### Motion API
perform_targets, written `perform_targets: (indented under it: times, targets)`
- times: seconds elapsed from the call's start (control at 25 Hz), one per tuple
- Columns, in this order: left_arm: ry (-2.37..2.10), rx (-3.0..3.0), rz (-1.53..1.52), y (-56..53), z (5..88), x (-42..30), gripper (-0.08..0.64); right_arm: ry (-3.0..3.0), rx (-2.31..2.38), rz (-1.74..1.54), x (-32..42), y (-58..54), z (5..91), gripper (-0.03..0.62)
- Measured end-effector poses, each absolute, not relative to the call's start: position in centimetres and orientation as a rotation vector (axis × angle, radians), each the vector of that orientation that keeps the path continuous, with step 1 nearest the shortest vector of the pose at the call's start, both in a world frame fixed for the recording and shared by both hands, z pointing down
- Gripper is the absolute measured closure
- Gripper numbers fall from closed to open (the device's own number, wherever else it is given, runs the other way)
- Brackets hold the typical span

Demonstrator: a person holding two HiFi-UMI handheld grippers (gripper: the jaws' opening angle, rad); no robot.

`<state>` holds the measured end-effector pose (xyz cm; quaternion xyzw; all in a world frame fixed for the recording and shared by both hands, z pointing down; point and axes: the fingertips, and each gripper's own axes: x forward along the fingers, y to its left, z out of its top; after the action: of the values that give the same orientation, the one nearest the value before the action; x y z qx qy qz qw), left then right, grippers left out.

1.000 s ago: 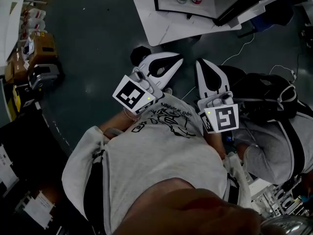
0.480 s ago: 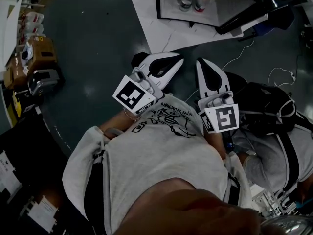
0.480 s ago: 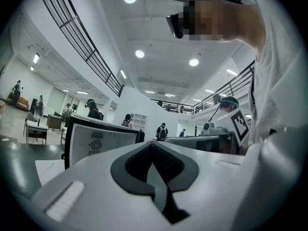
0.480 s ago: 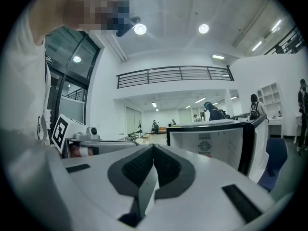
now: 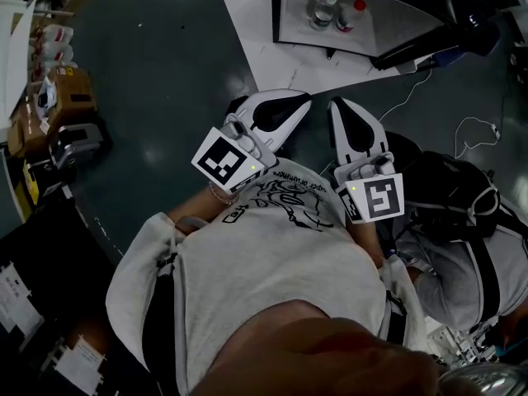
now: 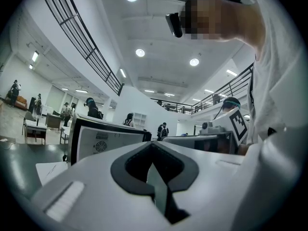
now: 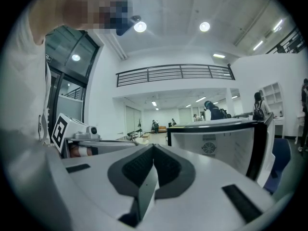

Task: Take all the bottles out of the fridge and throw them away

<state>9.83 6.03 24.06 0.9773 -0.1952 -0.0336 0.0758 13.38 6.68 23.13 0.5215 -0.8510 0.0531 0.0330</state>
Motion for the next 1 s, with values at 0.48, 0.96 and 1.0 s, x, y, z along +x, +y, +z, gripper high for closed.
perform_targets:
  times: [0.48,0.96,1.0]
  targets:
    - [-0.563,2.939,-0.098,2.8,24.1,7.9,0.551,-2.598,1.610,0.174,11.3,3.5,23.3,0.584]
    - [-0.588,2.880,-0.050,1.6,24.2,9.0,0.551,-2.613,1.592,0.187,12.5,1.9,23.4,0.584]
    - [-0.594,2.884,-0.055,1.5,24.1,9.2,0.551,-2.615,1.588,0.186,12.8,1.7,23.4,0.584]
